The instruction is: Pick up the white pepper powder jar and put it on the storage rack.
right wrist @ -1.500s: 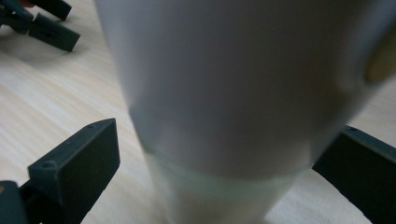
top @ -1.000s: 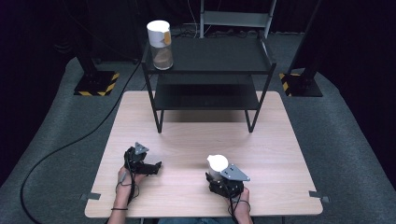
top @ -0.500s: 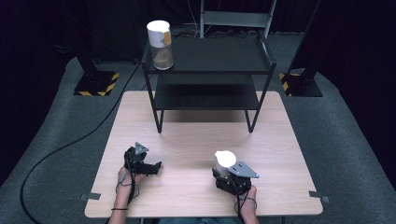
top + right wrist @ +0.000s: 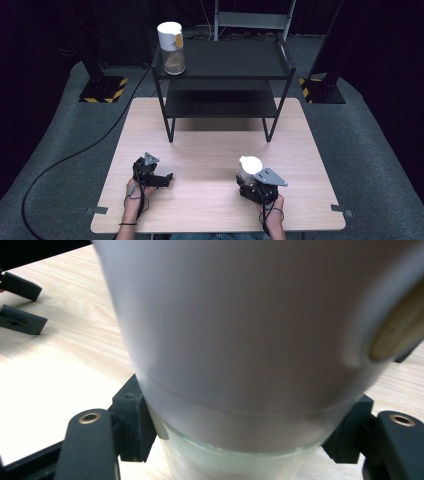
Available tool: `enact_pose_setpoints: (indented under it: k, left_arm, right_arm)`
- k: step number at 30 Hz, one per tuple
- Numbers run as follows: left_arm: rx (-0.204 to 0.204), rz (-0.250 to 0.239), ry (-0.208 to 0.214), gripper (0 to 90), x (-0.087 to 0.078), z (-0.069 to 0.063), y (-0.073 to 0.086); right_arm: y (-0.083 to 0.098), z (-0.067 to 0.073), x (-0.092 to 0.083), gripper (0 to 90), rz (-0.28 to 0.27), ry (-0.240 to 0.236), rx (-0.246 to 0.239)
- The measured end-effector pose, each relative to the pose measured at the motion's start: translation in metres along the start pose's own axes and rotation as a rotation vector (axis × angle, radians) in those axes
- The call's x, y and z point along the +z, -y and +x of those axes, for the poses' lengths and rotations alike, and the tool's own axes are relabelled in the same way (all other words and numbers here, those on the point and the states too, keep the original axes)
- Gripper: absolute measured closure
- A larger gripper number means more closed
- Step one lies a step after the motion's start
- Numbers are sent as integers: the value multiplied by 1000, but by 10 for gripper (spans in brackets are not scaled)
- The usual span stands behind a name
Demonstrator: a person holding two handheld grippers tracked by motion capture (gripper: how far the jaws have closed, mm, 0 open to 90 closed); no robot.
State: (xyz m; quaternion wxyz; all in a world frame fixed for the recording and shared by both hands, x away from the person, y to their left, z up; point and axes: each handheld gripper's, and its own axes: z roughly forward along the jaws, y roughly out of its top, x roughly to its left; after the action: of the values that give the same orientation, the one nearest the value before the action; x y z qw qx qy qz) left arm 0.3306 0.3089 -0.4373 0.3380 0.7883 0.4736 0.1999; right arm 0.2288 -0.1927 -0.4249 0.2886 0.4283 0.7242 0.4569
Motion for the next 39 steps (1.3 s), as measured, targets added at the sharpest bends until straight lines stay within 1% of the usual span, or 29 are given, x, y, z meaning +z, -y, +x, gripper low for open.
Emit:
enact_pose_setpoints:
  k: [5,16,26,39]
  left_arm:
    - [0,0,0,3,0,0,0]
    - [0,0,0,3,0,0,0]
    - [0,0,0,2,0,0,0]
    - [0,0,0,3,0,0,0]
  right_arm:
    - [-3,-6,-2,298,-4,14,10]
    - [-13,-12,-6,298,-21,43,0]
    - [-21,-18,-9,299,-27,51,3]
    - [-33,-25,-12,299,-54,73,9]
